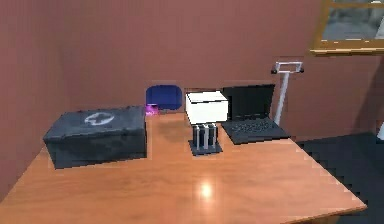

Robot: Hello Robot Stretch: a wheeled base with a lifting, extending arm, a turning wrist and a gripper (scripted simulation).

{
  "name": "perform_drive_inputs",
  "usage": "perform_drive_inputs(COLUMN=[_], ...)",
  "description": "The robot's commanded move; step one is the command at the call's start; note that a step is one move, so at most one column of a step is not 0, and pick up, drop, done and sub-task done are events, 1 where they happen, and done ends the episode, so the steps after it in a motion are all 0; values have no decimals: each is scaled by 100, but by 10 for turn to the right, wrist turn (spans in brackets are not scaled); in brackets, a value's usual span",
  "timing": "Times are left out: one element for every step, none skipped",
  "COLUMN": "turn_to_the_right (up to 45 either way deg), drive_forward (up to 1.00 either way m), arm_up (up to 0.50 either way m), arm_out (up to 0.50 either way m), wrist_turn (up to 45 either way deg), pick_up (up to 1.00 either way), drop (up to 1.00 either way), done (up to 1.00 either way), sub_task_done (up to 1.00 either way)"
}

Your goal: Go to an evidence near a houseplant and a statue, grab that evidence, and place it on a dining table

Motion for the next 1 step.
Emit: perform_drive_inputs(turn_to_the_right=[0], drive_forward=[20], arm_up=[0], arm_out=[0], wrist_turn=[0], pick_up=[0], drop=[0], done=[0], sub_task_done=[0])
